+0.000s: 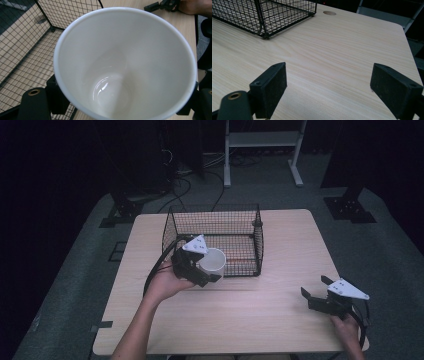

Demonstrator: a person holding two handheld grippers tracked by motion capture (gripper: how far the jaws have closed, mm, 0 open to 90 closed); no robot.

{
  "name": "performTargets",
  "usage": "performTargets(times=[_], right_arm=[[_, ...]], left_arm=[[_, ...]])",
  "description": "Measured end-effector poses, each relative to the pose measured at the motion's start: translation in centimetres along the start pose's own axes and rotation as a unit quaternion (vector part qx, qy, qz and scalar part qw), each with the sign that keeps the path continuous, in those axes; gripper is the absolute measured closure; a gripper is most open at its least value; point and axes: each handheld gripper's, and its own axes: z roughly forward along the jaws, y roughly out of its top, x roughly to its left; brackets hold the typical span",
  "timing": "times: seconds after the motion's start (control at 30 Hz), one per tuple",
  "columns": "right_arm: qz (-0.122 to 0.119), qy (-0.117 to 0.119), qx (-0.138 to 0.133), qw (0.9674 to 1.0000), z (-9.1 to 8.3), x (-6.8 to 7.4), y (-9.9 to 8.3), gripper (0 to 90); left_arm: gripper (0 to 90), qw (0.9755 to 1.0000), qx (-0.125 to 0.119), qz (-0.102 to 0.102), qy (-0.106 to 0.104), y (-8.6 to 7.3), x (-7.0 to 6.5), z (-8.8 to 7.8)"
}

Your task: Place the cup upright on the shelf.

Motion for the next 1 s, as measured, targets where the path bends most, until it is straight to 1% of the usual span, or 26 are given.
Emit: performTargets(times=[0.2, 0.27, 0.4, 0.5, 0.57, 0.63, 0.7, 0.87, 1.0], right_arm=[[-0.003, 0.001, 0.000, 1.0000, 0.0, 0.0, 0.0, 13.1], [-0.003, 0.001, 0.000, 1.0000, 0.0, 0.0, 0.0, 13.1], [-0.002, 0.000, 0.000, 1.0000, 0.0, 0.0, 0.0, 13.1], [0.000, 0.000, -0.001, 1.0000, 0.0, 0.0, 0.0, 13.1], [0.000, 0.000, -0.001, 1.0000, 0.0, 0.0, 0.0, 13.1], [-0.002, 0.000, -0.001, 1.0000, 0.0, 0.0, 0.0, 13.1], [-0.002, -0.001, -0.001, 1.0000, 0.0, 0.0, 0.0, 13.1], [-0.003, 0.000, -0.001, 1.0000, 0.0, 0.0, 0.0, 13.1], [-0.001, 0.000, -0.001, 1.0000, 0.0, 0.0, 0.0, 13.1]], left_arm=[[21.0, 1.0000, 0.005, 0.005, -0.001, 1.2, 0.7, -0.2], [21.0, 0.9999, 0.009, 0.008, 0.001, 1.6, 1.1, -0.2], [21.0, 0.9999, 0.011, 0.008, 0.002, 2.3, 1.8, -0.4], [21.0, 1.0000, 0.008, 0.005, 0.002, 2.8, 2.3, -0.5], [21.0, 1.0000, 0.003, 0.001, -0.002, 3.1, 2.7, -0.7], [21.0, 1.0000, 0.003, 0.002, 0.001, 3.4, 2.9, -0.8], [21.0, 1.0000, 0.002, 0.001, -0.001, 3.7, 3.2, -0.9], [21.0, 1.0000, 0.005, 0.001, 0.006, 4.3, 4.0, -1.0], [21.0, 0.9999, 0.009, 0.000, 0.011, 4.7, 4.9, -1.0]])
